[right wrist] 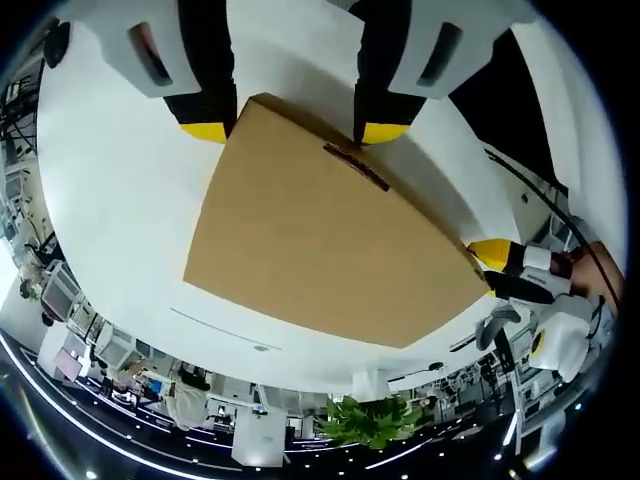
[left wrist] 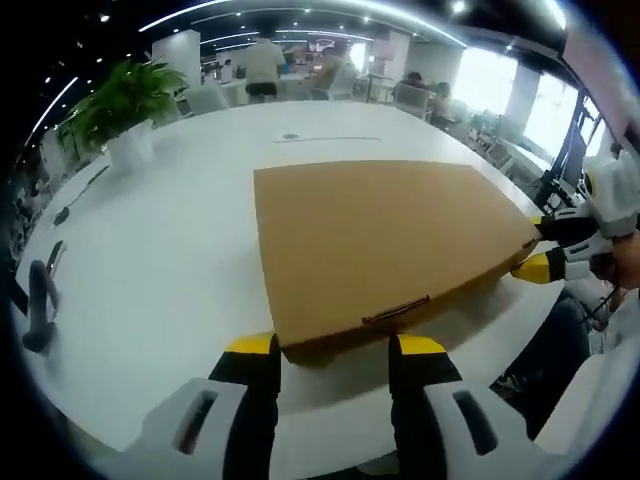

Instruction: Operate the shoe box by opening the lid, removing the specified soft item, and placing it in the target area until the item is outside and the box remains undamaged.

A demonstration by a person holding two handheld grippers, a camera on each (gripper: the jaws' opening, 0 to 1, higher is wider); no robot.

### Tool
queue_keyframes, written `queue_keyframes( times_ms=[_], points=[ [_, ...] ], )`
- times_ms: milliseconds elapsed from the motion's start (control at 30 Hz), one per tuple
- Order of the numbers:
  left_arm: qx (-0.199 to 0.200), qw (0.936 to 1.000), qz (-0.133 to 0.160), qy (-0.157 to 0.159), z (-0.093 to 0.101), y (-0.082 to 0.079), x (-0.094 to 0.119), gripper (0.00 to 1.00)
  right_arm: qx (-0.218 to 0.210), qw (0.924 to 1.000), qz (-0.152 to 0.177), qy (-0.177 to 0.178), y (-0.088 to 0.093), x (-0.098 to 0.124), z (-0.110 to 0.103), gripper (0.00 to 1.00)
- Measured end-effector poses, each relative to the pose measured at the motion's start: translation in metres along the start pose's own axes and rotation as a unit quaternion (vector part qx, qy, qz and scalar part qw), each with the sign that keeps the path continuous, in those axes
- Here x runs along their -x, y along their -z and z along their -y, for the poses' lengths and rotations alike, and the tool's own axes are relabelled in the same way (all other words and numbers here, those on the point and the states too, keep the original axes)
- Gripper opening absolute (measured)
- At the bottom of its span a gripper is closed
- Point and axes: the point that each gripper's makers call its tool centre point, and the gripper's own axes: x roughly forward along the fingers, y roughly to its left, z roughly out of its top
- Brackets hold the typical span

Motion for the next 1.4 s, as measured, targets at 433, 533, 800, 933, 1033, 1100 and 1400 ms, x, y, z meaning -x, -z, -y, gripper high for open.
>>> queue_keyframes(
  times_ms=[433,533,800,933,1033,1100,1400],
  points=[
    [0.008,0.9999,0.008,0.005,-0.001,0.0,0.005,0.38,-0.025,0.9996,0.009,0.006,0.003,0.003,-0.006,0.45],
    [0.017,0.9993,0.002,0.034,-0.005,0.0,0.004,0.36,-0.025,0.9996,0.015,0.001,0.002,0.003,-0.005,0.45],
    [0.064,0.9945,0.036,0.074,-0.015,-0.002,0.021,0.31,-0.172,0.9829,0.049,-0.046,0.005,0.014,-0.002,0.5],
    [0.125,0.9876,0.047,0.082,-0.026,0.001,0.03,0.34,-0.243,0.9654,0.064,-0.068,0.007,0.019,-0.007,0.55],
    [0.18,0.9749,0.072,0.109,-0.027,-0.007,0.043,0.42,-0.282,0.9484,0.107,-0.098,-0.001,0.027,-0.01,0.65],
    [0.196,0.9673,0.086,0.136,-0.023,-0.012,0.047,0.59,-0.296,0.9422,0.114,-0.107,-0.002,0.032,-0.008,0.7],
    [0.36,0.9076,0.127,0.175,-0.033,-0.036,0.063,0.68,-0.415,0.8806,0.18,-0.14,-0.019,0.047,0.008,0.71]
  ],
)
